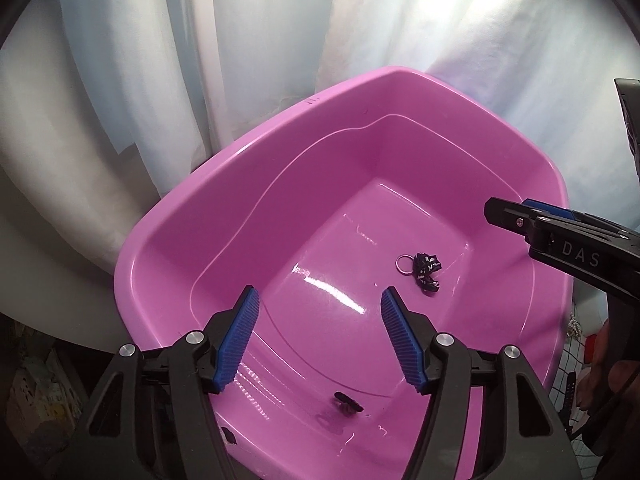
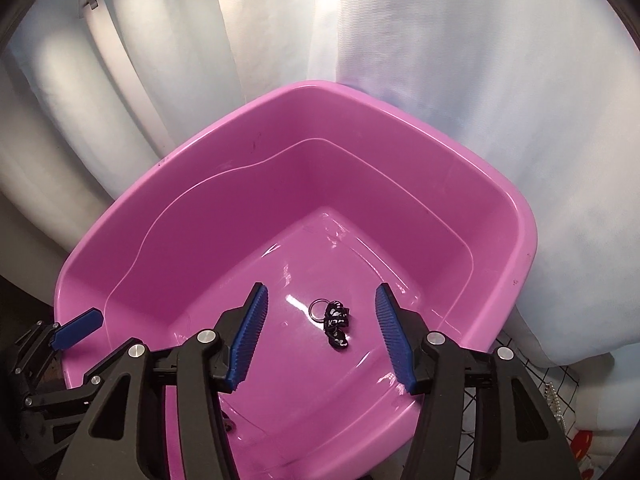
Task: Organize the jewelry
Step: 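Open both tools to drop the hair tie and keychain into the tub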
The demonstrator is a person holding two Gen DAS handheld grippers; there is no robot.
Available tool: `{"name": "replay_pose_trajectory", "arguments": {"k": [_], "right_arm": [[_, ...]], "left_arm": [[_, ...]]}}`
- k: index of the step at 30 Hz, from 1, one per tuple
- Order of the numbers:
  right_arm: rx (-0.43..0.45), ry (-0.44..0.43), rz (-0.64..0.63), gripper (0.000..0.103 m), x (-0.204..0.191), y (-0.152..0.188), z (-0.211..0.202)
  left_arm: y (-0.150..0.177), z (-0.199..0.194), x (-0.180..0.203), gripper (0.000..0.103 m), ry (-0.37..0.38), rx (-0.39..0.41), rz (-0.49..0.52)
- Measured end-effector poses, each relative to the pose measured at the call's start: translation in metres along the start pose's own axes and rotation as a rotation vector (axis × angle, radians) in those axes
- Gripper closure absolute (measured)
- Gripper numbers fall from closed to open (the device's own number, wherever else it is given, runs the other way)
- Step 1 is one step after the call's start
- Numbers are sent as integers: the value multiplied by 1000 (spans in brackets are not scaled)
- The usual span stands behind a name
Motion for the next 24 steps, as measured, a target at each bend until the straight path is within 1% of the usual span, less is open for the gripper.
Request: {"name": "replay_pose_trajectory", "arguments": {"k": [4, 11, 18, 24], "right_arm": [[6, -11, 6, 49, 0, 2, -1], [27, -24, 14, 49, -1, 10, -15], [63, -8, 16, 49, 4, 31, -40], [124, -26, 57, 49, 10, 60, -66]], "left_arm": [[2, -4, 0, 40, -1, 5, 0], [9, -19, -2, 38, -7, 28, -3], [22, -34, 5, 37, -3, 43, 5], [39, -54, 15, 33, -8, 74, 31]]}}
Point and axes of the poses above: each gripper's, at about its wrist camera, not at the fingertips, and z roughly the way its jaws point, x to its right, y to its underside, the point moved 6 cm from there along z, roughly the way its jaws point, and after that the axes turned 7 degrees about -x, right-handed, at the moved point
